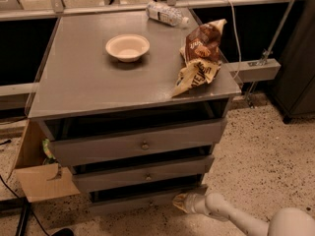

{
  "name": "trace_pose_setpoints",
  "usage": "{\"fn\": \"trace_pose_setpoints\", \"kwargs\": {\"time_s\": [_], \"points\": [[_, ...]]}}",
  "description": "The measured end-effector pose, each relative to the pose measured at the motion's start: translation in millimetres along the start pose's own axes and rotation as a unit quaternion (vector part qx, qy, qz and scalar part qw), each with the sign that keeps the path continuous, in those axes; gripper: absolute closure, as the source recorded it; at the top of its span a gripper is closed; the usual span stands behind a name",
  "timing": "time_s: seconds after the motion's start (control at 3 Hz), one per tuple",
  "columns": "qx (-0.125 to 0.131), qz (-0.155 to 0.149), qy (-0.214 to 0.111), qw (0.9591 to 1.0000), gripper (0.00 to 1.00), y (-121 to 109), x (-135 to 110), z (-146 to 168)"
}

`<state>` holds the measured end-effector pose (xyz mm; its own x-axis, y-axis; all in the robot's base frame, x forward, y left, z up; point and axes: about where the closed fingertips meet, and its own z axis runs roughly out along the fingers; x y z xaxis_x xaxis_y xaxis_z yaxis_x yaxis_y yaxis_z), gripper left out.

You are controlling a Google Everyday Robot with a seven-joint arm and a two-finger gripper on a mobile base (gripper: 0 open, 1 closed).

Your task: Close bottom drawer

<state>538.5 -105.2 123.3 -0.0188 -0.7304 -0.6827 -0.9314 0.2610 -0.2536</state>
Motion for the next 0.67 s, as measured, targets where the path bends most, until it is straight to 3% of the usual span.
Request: {"fn": "trace_pose_setpoints", "kwargs": {"time_s": [0.67], "points": [[0.011, -0.008, -0.011, 0.9998, 1.0, -23.5, -2.4, 20.4]]}}
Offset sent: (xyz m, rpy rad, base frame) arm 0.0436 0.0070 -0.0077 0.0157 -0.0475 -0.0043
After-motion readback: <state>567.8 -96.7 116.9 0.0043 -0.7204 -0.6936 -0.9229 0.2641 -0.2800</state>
